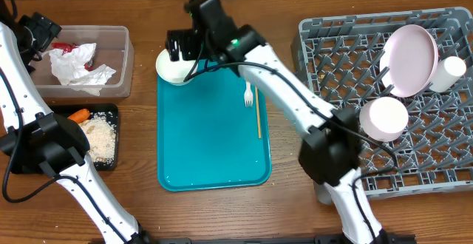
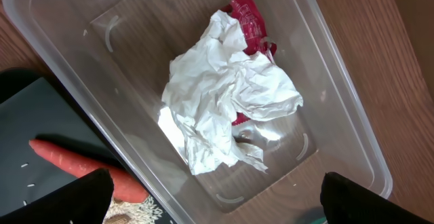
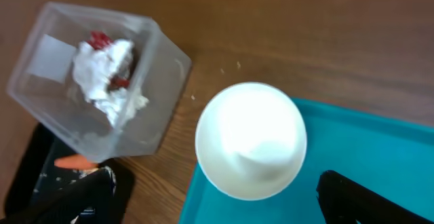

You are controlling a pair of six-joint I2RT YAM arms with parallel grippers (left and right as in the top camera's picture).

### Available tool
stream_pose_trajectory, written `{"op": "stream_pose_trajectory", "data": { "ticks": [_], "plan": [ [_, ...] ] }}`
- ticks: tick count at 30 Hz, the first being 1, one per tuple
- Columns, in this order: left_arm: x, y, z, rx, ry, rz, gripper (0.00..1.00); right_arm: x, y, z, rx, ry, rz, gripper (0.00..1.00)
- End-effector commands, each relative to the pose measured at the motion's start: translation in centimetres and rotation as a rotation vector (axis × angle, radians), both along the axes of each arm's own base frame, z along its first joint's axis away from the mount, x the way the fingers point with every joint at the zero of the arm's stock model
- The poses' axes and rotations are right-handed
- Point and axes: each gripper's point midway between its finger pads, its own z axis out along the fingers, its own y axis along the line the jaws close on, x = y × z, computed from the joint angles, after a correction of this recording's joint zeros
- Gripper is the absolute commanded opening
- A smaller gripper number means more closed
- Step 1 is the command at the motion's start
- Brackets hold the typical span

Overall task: Sort waste into correct bins and load items into the dishwasher rack
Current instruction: 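Reach the right gripper left to the white bowl on the tray, then grasp the white bowl rim with the right gripper and lift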

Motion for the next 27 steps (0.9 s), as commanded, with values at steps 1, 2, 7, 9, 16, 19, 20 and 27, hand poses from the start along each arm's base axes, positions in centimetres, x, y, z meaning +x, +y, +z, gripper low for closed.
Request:
{"op": "stream_pose_trajectory", "data": {
  "ticks": [1,2,7,9,16,19,20,27],
  "plan": [
    [0.0,-0.1,0.1,0.008,0.003,-0.006,1.00,0.4,0.8,-2.5,0.018,0.046,-0.008,1.00],
    [0.0,-0.1,0.1,0.008,0.003,-0.006,1.00,0.5,0.7,-3.2,0.009,0.056,-0.022,1.00],
    [0.0,-0.1,0.1,0.008,0.003,-0.006,1.00,0.8,0.1,-6.8,-0.050,0.095,-0.058,1.00],
    [0.0,-0.1,0.1,0.008,0.003,-0.006,1.00,0.6,0.0,-8.4,-0.069,0.126,-0.065,1.00],
    [0.0,-0.1,0.1,0.008,0.003,-0.006,1.00,0.2,-1.0,-11.9,-0.137,0.181,-0.093,0.70],
    [0.0,-0.1,0.1,0.008,0.003,-0.006,1.00,-0.1,-1.7,-12.4,-0.165,0.200,-0.103,0.59],
    [0.0,-0.1,0.1,0.008,0.003,-0.006,1.00,-0.1,-1.8,-12.5,-0.171,0.202,-0.105,0.58],
    [0.0,-0.1,0.1,0.008,0.003,-0.006,1.00,-1.0,-2.5,-13.2,-0.207,0.243,-0.104,0.34]
  ]
}}
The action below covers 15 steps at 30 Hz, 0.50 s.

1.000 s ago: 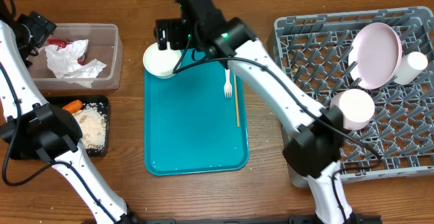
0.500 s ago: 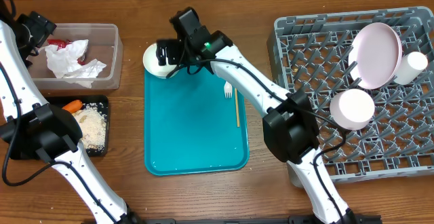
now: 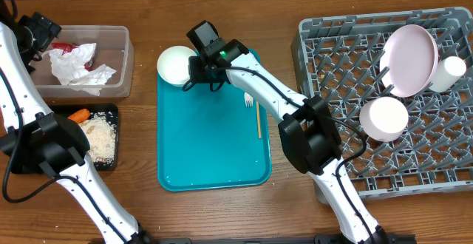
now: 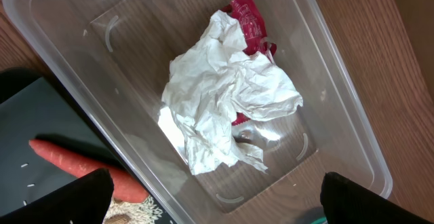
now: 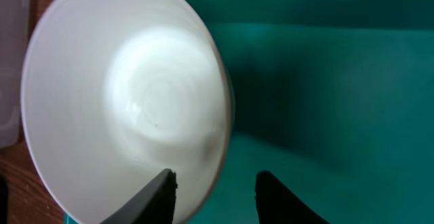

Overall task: Sort waste into correct bins and load items into the dishwasher rack
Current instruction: 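Grasp the white bowl rim with the right gripper and lift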

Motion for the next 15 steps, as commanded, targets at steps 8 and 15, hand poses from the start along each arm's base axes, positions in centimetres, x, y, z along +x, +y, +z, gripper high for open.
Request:
{"op": "stream_pose_trajectory", "data": {
  "ticks": [8,15],
  "plan": [
    [0.0,-0.1,0.1,0.008,0.003,-0.006,1.00,-1.7,-2.9,-0.1,-0.088,0.094,-0.025,0.04],
    [0.0,-0.1,0.1,0.008,0.003,-0.006,1.00,-3.6,-9.0,5.3,-0.178,0.169,-0.096,0.04]
  ]
}}
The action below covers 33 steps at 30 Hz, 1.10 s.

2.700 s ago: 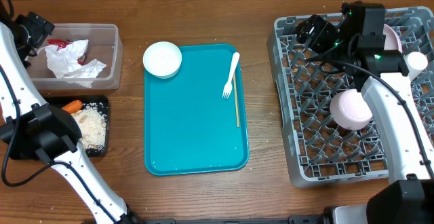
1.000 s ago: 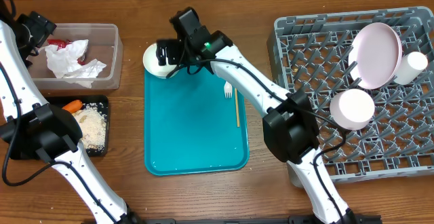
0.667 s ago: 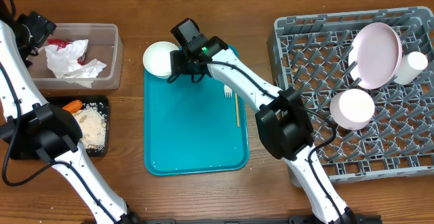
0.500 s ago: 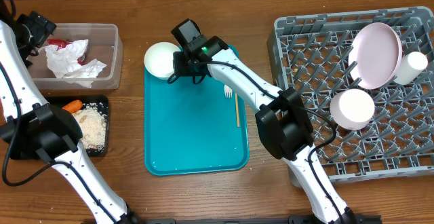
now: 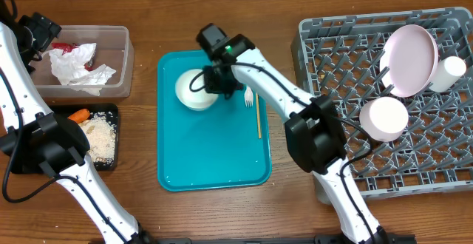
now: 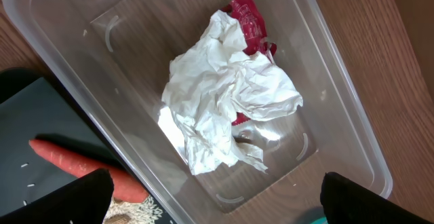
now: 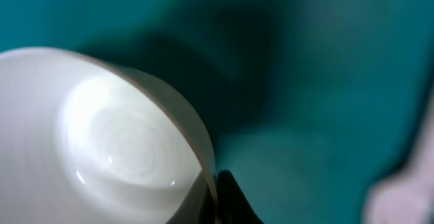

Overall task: Sort waste into correct bins and load items into the dishwasher rack
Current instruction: 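Grasp the white bowl rim with the right gripper and lift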

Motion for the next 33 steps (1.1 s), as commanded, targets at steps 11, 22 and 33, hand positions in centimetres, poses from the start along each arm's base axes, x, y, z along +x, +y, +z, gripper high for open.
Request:
{"op": "stream_pose_trajectory", "data": {
  "ticks": [11,22,33],
  "plan": [
    [0.0,-0.1,0.1,0.008,0.003,-0.006,1.00,-0.8,-5.9,10.1,0.010,-0.044,0.041,0.84],
    [0.0,-0.1,0.1,0.008,0.003,-0.006,1.00,-2.9,0.2,9.6,0.067,-0.105,0.291,0.80],
    [0.0,-0.1,0.1,0.008,0.003,-0.006,1.00,-3.1,1.9,3.7,-0.022,-0.066,0.293,0.73]
  ]
}}
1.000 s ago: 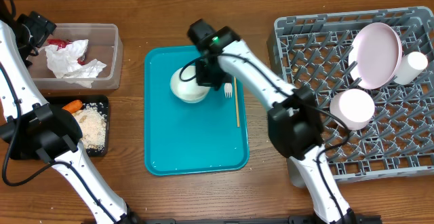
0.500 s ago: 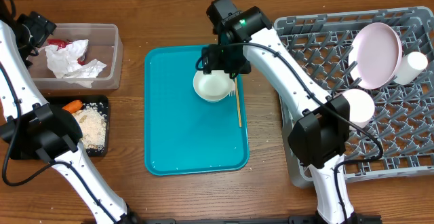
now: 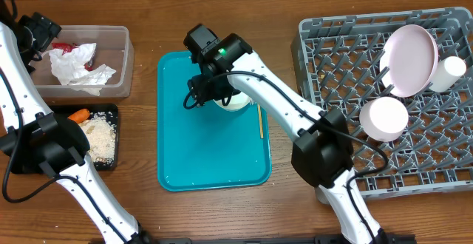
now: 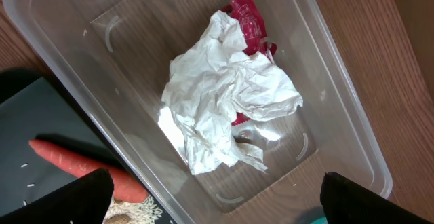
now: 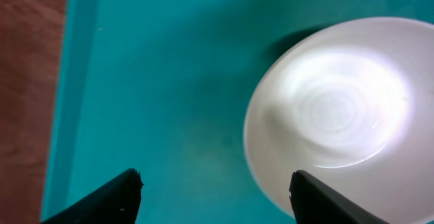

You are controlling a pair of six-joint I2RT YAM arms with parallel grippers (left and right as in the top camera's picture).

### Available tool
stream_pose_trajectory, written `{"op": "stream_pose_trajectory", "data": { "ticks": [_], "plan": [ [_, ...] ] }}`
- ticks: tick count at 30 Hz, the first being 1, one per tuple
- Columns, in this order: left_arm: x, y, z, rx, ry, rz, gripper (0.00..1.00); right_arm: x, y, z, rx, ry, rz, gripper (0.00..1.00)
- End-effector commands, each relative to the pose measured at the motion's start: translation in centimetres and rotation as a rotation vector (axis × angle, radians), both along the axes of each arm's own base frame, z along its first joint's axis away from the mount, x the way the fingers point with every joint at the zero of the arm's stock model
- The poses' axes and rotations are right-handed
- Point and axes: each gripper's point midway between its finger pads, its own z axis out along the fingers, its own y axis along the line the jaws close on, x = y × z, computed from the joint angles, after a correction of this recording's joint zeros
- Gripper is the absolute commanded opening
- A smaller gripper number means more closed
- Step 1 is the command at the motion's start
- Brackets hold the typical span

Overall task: Sort waste into correct bins and load items into the dishwasher rack
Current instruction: 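Grasp the white bowl rim with the right gripper and lift, then carry the white bowl right over the grey dish rack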

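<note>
A white bowl [image 3: 236, 100] [image 5: 339, 115] stands upright on the teal tray [image 3: 211, 151], in its upper right part, partly under my right arm. My right gripper [image 3: 201, 90] [image 5: 217, 197] hangs open just left of the bowl, over bare tray, with nothing between its fingers. One fingertip [image 5: 325, 197] overlaps the bowl's near rim. A white fork [image 3: 250, 96] and a wooden stick [image 3: 258, 120] lie by the tray's right edge. My left gripper [image 3: 33, 31] [image 4: 217, 200] is open above the clear bin [image 4: 339, 115], which holds crumpled white paper [image 4: 227, 108] and a red wrapper [image 4: 247, 17].
The grey dishwasher rack [image 3: 347, 59] at the right holds a pink plate [image 3: 409, 59], a white cup [image 3: 451, 72] and a pink bowl [image 3: 384, 118]. A black tray [image 3: 103, 111] with a carrot [image 3: 79, 114] and rice sits below the clear bin [image 3: 122, 63].
My right gripper was shut on the bowl's rim in the tray's upper middle. Now the bowl stands further right on the tray and the gripper is open to its left. The left arm is unchanged.
My right gripper hung open above the bowl at the tray's far left corner. Then its fingers straddled the bowl's rim. Then it was shut on the rim with the bowl further in on the tray. Now the bowl rests released at the upper right.
</note>
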Motion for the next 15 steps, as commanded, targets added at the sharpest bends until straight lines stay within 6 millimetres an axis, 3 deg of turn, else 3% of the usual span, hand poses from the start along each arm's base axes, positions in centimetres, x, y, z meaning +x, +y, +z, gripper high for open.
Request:
{"op": "stream_pose_trajectory", "data": {
  "ticks": [1,6,15],
  "plan": [
    [0.0,-0.1,0.1,0.008,0.003,-0.006,1.00,1.0,-0.6,-1.6,-0.029,0.001,-0.026,0.72],
    [0.0,-0.1,0.1,0.008,0.003,-0.006,1.00,1.7,0.3,-2.7,-0.012,-0.020,-0.014,0.65],
    [0.0,-0.1,0.1,0.008,0.003,-0.006,1.00,1.2,0.9,-5.4,-0.037,0.008,-0.001,0.60]
  ]
}}
